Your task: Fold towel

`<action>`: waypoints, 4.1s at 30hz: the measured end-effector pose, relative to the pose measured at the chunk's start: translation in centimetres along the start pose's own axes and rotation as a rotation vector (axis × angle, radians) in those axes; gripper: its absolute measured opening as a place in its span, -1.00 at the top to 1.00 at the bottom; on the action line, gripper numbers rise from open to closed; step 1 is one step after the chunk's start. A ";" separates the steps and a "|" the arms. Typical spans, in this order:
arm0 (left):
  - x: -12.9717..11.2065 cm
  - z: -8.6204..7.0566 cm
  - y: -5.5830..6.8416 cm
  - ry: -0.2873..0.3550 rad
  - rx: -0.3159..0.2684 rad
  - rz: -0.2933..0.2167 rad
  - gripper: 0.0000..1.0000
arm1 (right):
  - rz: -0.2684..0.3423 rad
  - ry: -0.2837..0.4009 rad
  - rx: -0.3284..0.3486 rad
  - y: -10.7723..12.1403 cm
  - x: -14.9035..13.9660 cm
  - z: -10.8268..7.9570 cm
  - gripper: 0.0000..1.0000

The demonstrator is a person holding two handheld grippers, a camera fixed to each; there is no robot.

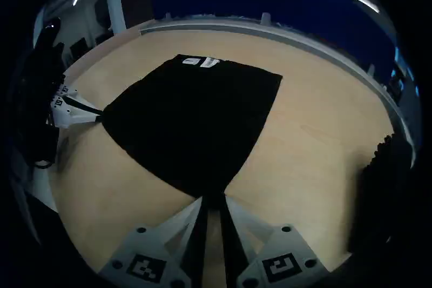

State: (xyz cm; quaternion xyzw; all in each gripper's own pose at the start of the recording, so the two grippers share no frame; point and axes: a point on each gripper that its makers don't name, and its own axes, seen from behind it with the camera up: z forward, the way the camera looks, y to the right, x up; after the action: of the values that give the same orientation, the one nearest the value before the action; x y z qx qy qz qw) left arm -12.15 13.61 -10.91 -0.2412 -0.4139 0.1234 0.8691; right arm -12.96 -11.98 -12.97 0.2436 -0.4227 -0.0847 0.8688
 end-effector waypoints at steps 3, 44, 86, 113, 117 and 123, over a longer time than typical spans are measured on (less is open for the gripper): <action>0.0 -0.1 -0.1 0.000 0.003 -0.011 0.88 | 0.008 0.004 0.008 -0.2 0.3 -0.2 0.70; 0.4 -9.8 2.9 0.004 -0.093 -0.139 0.89 | -0.056 0.030 0.070 -3.1 2.4 -10.2 0.71; 11.2 -0.7 -4.7 0.105 -0.011 -0.266 0.89 | 0.026 0.037 0.024 5.3 12.7 -1.8 0.71; 10.6 5.6 -8.1 0.071 0.059 -0.201 0.64 | 0.109 0.001 -0.077 8.1 12.2 4.4 0.55; 11.0 5.3 -8.7 0.080 0.068 -0.196 0.30 | 0.107 0.005 -0.102 8.6 12.2 4.4 0.09; 11.2 4.9 -9.4 0.088 0.078 -0.200 -0.03 | 0.109 0.021 -0.121 9.0 12.4 4.2 -0.39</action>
State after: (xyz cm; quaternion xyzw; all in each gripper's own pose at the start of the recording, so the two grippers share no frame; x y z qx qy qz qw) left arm -8.79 11.82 4.06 -0.1696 -0.3921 0.0412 0.9032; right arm -8.93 -9.99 2.29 0.1681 -0.4203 -0.0601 0.8896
